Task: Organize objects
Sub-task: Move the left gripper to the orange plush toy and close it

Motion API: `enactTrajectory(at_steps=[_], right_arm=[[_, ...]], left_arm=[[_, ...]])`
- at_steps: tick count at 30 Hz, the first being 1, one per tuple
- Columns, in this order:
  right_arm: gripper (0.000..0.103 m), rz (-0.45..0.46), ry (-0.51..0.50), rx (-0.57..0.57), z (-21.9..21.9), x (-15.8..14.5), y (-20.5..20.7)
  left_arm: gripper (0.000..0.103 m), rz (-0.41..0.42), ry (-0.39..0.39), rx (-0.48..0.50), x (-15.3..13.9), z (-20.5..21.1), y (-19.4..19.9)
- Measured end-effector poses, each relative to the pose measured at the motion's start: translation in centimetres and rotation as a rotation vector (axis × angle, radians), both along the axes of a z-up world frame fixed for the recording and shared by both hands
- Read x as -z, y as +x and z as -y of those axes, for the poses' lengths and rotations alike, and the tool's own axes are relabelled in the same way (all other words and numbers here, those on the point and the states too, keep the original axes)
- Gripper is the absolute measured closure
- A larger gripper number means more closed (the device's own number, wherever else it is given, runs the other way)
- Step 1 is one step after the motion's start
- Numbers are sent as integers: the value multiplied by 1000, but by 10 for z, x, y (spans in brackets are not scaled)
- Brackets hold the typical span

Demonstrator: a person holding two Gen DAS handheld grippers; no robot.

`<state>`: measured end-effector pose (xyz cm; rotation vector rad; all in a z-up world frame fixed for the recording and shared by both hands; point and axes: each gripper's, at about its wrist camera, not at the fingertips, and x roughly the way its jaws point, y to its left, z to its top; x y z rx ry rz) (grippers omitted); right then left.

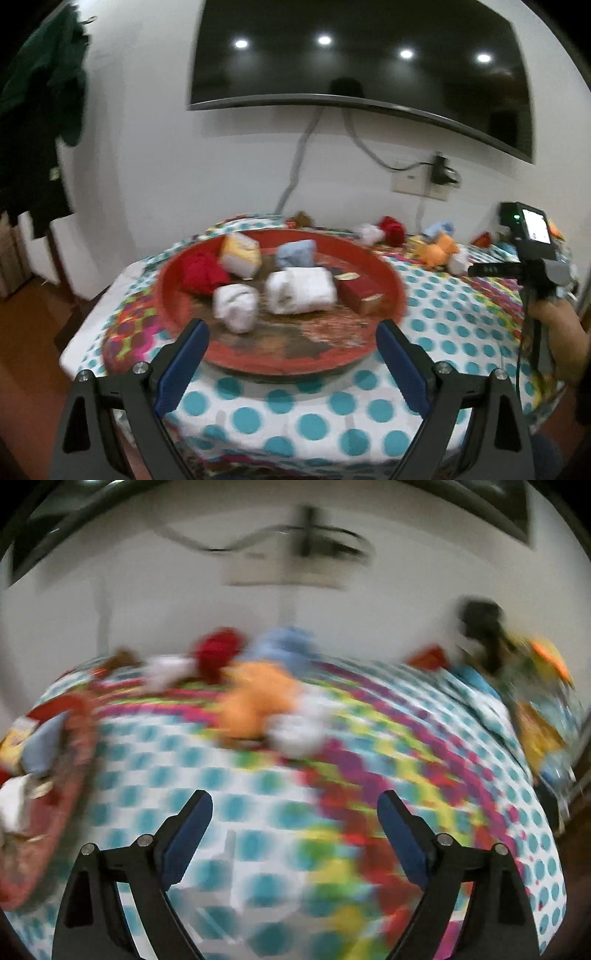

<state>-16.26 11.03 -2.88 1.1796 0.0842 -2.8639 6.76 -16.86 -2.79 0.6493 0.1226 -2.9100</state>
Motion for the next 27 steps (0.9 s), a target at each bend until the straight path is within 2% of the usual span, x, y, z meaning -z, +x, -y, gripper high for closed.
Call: enactTrajectory(at_steps=[3, 9, 13, 18, 21, 27], right_arm=[[14, 12, -12, 61, -35, 5, -8], [13, 30, -89, 89, -64, 9, -16], [12, 60, -150, 103, -72, 15, -19], [11, 86, -254, 137, -89, 21, -19], [11, 84, -274, 140, -91, 22, -18], [11, 70, -264, 110, -86, 19, -17]], left_arm=[[9, -7, -29, 65, 0, -20, -7], [9, 14, -50, 180, -4, -68, -39], [9, 40, -40, 232, -9, -96, -75], [9, 61, -65, 285, -18, -130, -123], [9, 88, -75, 314, -21, -149, -162], [9, 151, -115, 305, -14, -171, -223]])
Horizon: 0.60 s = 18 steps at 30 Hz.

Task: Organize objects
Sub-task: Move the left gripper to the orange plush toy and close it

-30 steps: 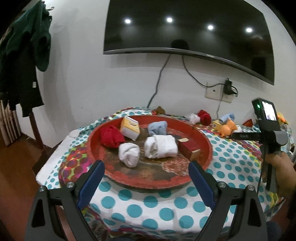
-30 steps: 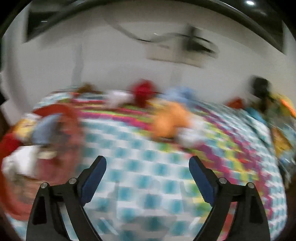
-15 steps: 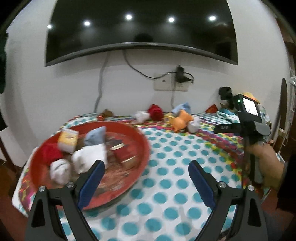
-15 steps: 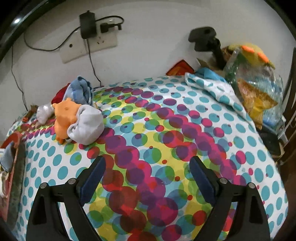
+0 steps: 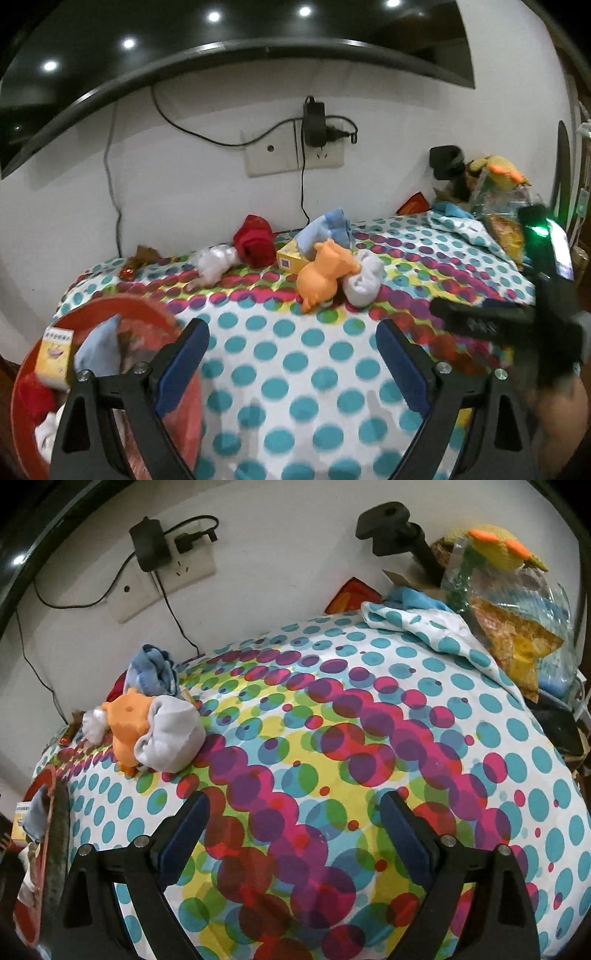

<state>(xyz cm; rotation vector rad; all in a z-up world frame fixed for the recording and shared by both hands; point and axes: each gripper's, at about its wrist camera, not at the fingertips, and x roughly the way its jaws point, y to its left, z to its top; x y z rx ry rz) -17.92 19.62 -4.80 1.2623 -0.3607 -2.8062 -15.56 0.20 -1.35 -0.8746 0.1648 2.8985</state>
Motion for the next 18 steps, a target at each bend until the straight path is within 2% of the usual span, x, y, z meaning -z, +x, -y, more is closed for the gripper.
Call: enactTrajectory(at_steps=[8, 18], right_arm=[[11, -10, -35, 6, -5, 0, 0], [11, -23, -41, 21, -7, -2, 1]], left_arm=[[9, 83, 14, -22, 18, -12, -51], [9, 124, 15, -52, 27, -25, -90]])
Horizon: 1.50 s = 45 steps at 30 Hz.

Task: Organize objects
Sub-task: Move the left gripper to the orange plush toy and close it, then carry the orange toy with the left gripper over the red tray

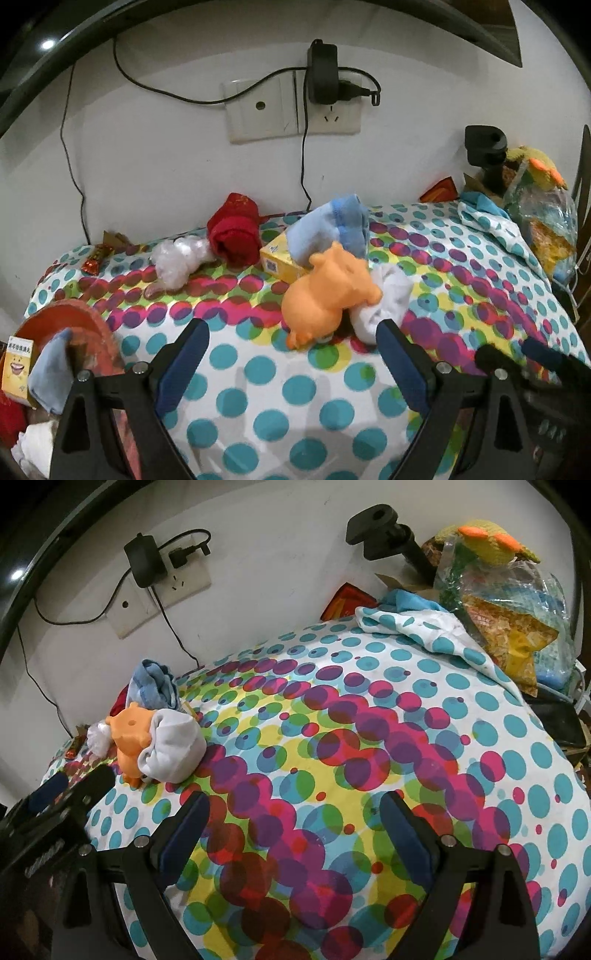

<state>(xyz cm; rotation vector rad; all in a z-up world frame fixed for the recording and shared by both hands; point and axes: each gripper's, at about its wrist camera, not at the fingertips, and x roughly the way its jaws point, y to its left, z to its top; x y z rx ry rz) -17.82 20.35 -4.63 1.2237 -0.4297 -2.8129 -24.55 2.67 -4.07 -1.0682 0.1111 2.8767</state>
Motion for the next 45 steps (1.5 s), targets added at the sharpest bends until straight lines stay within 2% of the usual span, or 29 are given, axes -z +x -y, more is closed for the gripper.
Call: enactTrajectory(at_steps=[6, 12, 14, 16, 20, 21, 22, 27, 35, 39, 45], right_arm=[[10, -3, 1, -7, -1, 0, -1], [10, -5, 1, -7, -1, 0, -1], [10, -4, 6, -3, -1, 0, -1], [10, -4, 6, -3, -1, 0, -2], [10, -6, 6, -3, -2, 0, -3], [10, -5, 6, -3, -2, 0, -3], [10, -4, 8, 0, -2, 0, -3], [10, -5, 7, -2, -2, 0, -4], [10, -2, 3, -6, -1, -1, -3], [10, -1, 3, -7, -1, -1, -4], [10, 0, 3, -8, -2, 0, -4]], left_arm=[[9, -1, -20, 11, 0, -12, -20], [9, 43, 4, 32, 11, -18, -41], [17, 39, 11, 50, 13, -19, -44], [37, 34, 44, 71, 12, -18, -47], [40, 54, 84, 72, 11, -18, -51], [44, 53, 85, 76, 9, -17, -50], [53, 44, 85, 79, 7, -17, -47], [55, 33, 102, 95, -8, -11, -37], [55, 0, 89, 70, -30, 1, -16], [55, -10, 108, 56, -38, 10, -1], [55, -29, 76, 25, -47, 19, 26]])
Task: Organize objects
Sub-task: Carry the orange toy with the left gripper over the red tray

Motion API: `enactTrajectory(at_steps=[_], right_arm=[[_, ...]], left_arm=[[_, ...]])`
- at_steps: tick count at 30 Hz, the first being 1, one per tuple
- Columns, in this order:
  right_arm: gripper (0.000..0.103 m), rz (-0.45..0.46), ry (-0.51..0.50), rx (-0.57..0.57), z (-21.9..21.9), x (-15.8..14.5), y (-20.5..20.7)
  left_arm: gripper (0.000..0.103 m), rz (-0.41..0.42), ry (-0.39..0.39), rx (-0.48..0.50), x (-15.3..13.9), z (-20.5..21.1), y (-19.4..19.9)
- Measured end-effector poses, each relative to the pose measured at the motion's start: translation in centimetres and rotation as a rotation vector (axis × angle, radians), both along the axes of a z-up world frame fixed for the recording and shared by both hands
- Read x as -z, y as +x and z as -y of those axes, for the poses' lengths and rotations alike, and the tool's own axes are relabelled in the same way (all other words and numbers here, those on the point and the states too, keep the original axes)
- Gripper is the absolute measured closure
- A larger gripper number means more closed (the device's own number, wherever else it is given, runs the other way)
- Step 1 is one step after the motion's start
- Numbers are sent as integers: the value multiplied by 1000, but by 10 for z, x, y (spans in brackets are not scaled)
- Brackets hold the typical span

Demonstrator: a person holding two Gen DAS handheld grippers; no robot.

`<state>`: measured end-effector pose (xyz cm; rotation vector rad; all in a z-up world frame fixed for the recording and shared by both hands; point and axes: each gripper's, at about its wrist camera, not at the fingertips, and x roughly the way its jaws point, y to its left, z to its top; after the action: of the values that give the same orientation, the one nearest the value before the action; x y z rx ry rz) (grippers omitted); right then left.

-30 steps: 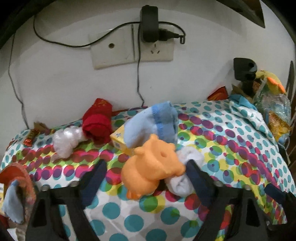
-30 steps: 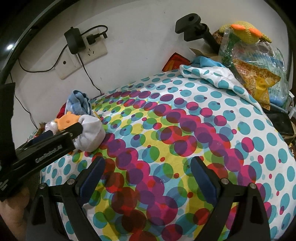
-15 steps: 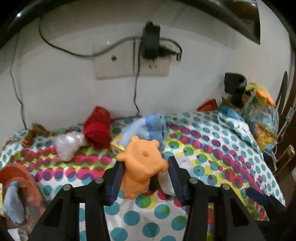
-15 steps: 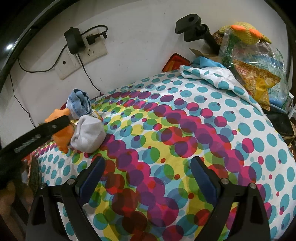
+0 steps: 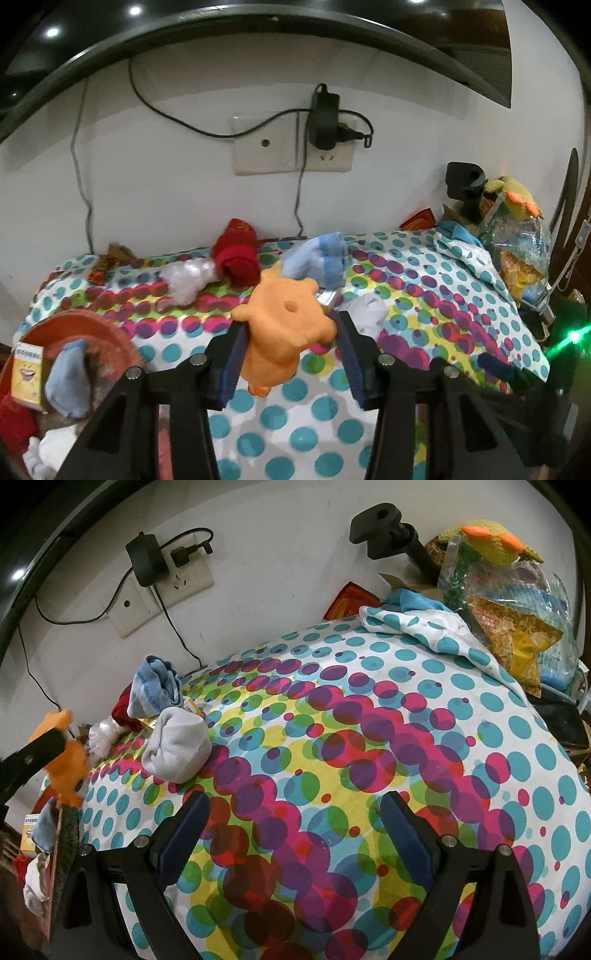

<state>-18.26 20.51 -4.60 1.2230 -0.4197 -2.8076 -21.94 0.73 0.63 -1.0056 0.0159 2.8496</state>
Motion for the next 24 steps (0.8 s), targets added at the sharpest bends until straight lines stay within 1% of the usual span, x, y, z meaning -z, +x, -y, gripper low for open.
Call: enactTrajectory(at_steps=[4, 8, 16, 24], right_arm=[[10, 2, -4, -3, 1, 2, 0], [10, 5, -6, -6, 2, 3, 1], [10, 13, -3, -11, 5, 6, 1], [10, 18, -7, -16, 5, 7, 2]], left_arm=[[55, -18, -41, -48, -8, 12, 12], [55, -25, -50, -86, -15, 31, 20], [55, -33, -99, -191, -27, 80, 32], [55, -19, -129, -277, -25, 123, 41]])
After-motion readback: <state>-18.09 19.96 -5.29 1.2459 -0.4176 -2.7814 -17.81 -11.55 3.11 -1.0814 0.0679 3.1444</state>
